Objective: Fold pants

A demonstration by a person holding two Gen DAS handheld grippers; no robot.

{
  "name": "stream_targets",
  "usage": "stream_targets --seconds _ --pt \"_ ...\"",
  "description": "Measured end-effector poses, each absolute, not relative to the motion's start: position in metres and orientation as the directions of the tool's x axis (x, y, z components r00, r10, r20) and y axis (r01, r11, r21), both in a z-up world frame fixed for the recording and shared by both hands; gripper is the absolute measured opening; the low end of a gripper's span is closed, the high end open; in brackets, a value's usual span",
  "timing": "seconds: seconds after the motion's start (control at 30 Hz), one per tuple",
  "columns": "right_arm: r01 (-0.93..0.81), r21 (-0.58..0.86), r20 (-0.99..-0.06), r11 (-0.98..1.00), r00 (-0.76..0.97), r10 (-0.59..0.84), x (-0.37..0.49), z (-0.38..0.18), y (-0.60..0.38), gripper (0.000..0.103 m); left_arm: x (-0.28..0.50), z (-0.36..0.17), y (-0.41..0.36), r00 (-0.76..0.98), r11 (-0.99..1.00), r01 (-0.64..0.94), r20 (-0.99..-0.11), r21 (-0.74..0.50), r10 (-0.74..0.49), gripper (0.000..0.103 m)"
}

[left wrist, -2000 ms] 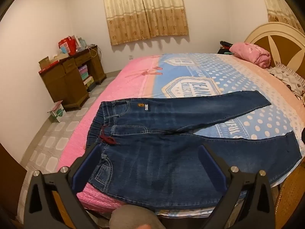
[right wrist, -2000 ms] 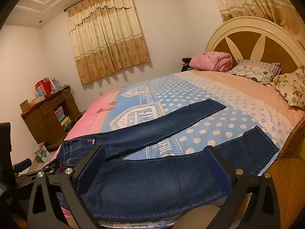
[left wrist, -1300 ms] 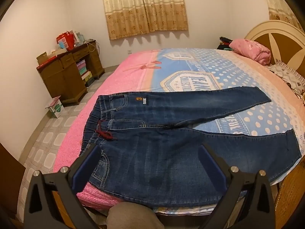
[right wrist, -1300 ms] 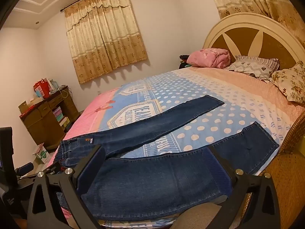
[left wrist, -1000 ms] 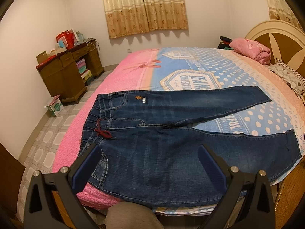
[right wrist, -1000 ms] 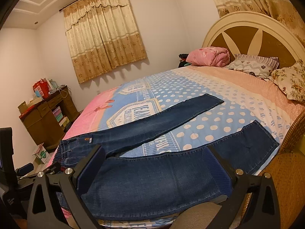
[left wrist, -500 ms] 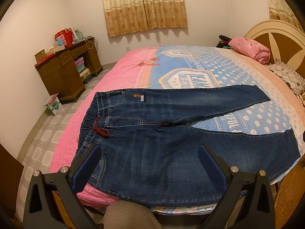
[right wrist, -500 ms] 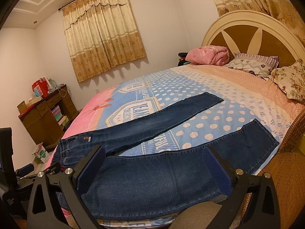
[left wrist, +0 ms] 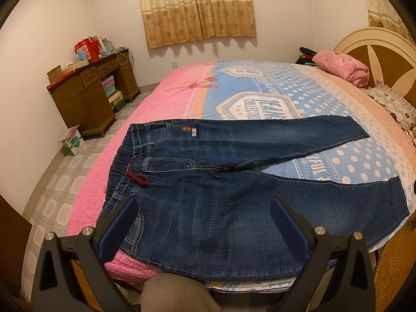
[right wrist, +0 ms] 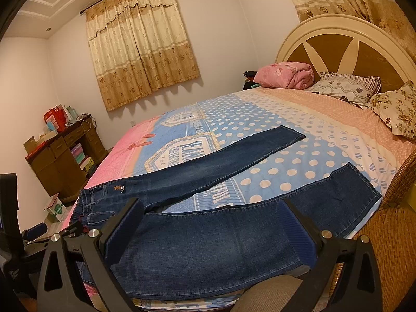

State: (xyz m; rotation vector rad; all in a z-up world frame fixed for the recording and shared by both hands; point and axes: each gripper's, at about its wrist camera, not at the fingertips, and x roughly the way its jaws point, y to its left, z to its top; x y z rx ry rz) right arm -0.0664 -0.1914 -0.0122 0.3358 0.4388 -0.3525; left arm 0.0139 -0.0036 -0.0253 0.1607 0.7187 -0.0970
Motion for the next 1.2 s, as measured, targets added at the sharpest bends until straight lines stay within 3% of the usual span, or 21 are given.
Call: stream_targets --seconds 0.4,0.67,0.8,1.1,1.2 --pt "0.418 0.23 -0.521 0.879 0.815 -0.252 -0.045 -0.03 -0.204 0.102 0.063 -0.044 0.004 0.713 0.987 0.123 -0.701 0.103 -0.016 0.103" --pt "0.424 0.225 -0.574 0.877 0.785 -0.233 -0.018 -0.054 -0.22 0.102 0.179 -0.041 0.014 0.662 0.979 0.2 -0.742 0.031 -0.111 0.103" --pt "0.423 0.224 -0.602 0.878 0.768 -0.217 -0.001 -0.069 -0.228 0.102 0.243 -0.043 0.022 0.635 0.956 0.294 -0.747 -0.003 -0.197 0.086" --pt "0.393 0.21 -0.645 0.895 0.744 -0.175 0.053 -0.095 -0.234 0.102 0.355 -0.08 0.02 0.571 0.886 0.431 -0.812 0.17 -0.122 0.085" --pt "0.35 0.192 -0.645 0.917 0.749 -0.151 0.074 -0.098 -0.227 0.102 0.381 -0.094 0.028 0.539 0.869 0.468 -0.831 0.159 -0.138 0.085"
